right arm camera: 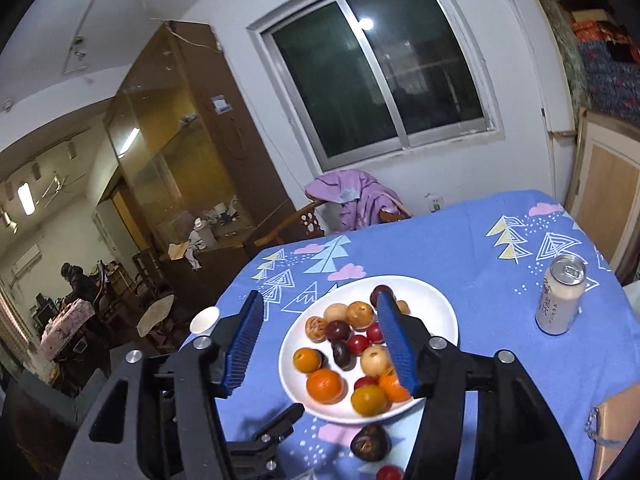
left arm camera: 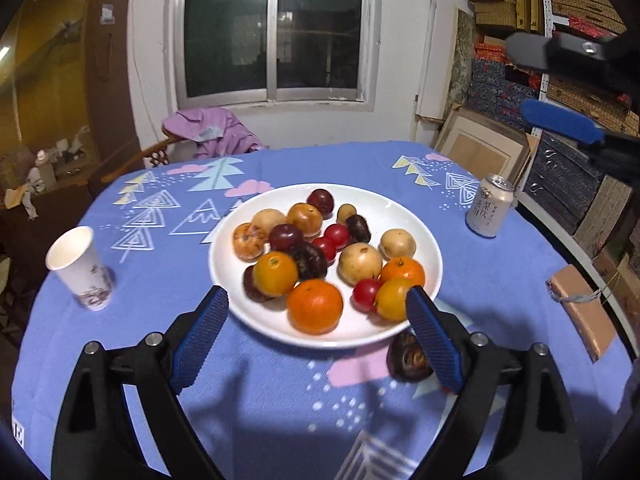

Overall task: Organize fruits
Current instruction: 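Carry both fruits over the white plate and open both tools, then grasp the dark mangosteen with the left tool while the right tool grasps the red tomato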

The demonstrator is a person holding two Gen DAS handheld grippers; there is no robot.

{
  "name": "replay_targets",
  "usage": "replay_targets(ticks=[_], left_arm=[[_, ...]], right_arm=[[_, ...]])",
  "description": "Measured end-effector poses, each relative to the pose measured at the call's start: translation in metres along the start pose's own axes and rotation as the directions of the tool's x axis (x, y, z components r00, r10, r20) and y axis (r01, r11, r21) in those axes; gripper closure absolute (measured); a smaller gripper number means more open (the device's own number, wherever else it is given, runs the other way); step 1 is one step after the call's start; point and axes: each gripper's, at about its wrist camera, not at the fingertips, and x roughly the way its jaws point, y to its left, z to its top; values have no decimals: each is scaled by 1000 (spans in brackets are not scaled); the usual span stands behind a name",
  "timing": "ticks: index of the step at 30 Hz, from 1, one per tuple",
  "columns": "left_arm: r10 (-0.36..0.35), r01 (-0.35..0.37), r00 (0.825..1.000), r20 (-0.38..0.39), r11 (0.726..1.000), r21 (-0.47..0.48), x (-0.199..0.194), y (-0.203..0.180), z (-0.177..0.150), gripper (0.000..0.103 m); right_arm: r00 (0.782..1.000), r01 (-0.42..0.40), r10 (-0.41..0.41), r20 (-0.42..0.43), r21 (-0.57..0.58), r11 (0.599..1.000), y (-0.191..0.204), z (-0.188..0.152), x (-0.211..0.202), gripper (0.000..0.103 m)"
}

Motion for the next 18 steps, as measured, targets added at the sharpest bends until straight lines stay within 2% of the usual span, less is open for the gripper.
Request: replay_targets(ticks=[3,4,6,11,15,17,18], left_arm=[[58,-59,998,34,998,11,-19,1,-19,12],[76,-77,996,43,997,16,-24,0,-26,8],[108,-109,993,54,994,24,-31,-3,-37,8],[125,-126,992,22,991,53,-30,-13,-60,8],[149,-150,989,10,983,104,-22,-24,-69,7],[162,-161,987,9,979,124,-18,-28,-72,6],[167,-167,986,6,977,130,-16,-29,-73,6]], right_arm=[[1000,7,-8,-10,-31,1000,7,-18,-16,42],[1000,10,-10,-18,-37,999,7,-25,-19,42],[999,29,-30,-28,-42,999,3,-45,-26,41],[990,116,-117,-84,-27,993,-24,-93,-31,41],[975,173,-169,-145,19,985,-48,-109,-28,41],[976,166,-160,-149,32,986,-51,-109,-25,36],[974,177,-172,-150,21,984,-50,-110,-25,31]])
